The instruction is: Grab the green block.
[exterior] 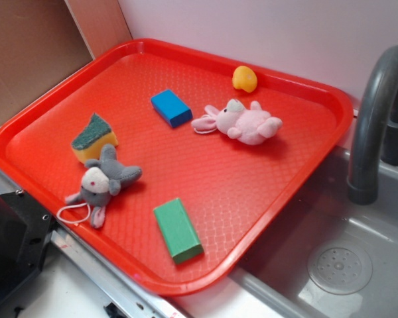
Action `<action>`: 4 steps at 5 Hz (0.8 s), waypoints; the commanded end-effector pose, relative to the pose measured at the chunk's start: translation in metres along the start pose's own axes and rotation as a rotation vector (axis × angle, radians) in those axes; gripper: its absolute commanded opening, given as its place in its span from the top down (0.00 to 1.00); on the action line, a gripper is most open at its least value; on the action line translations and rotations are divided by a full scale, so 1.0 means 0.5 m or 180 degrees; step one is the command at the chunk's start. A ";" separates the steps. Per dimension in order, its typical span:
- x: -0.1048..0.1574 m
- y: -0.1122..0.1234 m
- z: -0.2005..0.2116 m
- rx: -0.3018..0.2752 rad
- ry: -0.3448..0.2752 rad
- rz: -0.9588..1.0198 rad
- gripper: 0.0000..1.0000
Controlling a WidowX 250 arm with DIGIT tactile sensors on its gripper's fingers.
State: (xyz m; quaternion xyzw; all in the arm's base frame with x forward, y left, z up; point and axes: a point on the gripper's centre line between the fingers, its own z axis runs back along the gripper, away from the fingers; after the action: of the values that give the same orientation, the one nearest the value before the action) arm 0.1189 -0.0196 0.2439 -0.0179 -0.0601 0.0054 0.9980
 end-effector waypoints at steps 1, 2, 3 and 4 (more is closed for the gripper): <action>0.000 0.000 0.000 0.0000 0.0000 0.0000 0.00; 0.060 -0.081 -0.023 0.0133 -0.0115 -0.0818 0.00; 0.110 -0.144 -0.045 0.0426 0.0233 -0.1682 0.00; 0.110 -0.184 -0.074 0.0588 0.0344 -0.2506 0.00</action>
State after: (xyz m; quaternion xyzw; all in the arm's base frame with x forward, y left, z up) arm 0.1841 -0.1069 0.2076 0.1041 0.0221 -0.3740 0.9213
